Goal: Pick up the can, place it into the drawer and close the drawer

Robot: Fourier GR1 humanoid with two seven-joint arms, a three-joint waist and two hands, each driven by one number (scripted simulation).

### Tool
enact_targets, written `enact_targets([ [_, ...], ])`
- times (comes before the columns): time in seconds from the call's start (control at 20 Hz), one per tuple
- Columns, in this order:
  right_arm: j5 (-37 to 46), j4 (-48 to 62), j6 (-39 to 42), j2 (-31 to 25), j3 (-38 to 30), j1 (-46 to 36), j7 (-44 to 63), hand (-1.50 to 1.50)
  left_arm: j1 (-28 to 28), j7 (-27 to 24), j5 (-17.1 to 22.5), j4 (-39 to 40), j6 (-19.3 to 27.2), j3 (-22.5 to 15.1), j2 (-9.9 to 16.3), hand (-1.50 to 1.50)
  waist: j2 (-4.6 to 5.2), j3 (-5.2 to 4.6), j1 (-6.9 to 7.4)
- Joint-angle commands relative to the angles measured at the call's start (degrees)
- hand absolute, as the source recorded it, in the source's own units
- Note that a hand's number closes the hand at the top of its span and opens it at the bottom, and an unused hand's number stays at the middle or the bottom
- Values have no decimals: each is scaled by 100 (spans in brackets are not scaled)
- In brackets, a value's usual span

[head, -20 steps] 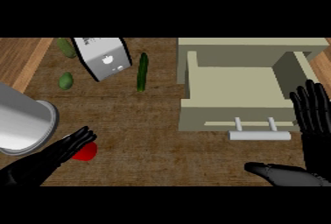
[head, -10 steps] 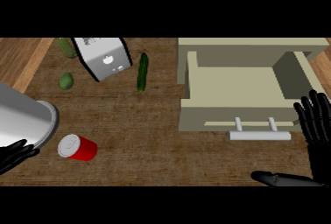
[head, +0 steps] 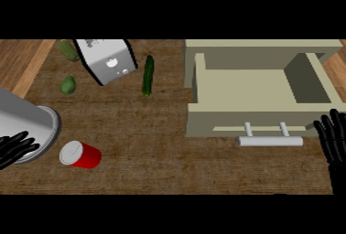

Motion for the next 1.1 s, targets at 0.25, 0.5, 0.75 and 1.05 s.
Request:
enact_targets([
  [0.25,-114,267,251,-17,-374,51,-275,-150,-613,-7,-961,780,-540,61,-823,-150,3,-2,-7],
  [0.5,-165,183,392,-116,-534,-36,-104,-150,-912,-17,-1407,1025,-562,71,-1080,-150,2,-2,-3],
  [0.75,91,572,444,207,-351,220,-771,-150,-813,-444,-2234,1314,-727,153,-1511,-150,1,-2,-1],
  [1.05,-433,-39,573,-183,-820,-157,202,-150,-1311,-1252,-3270,2108,-800,347,-1649,-150,5,-6,-15],
])
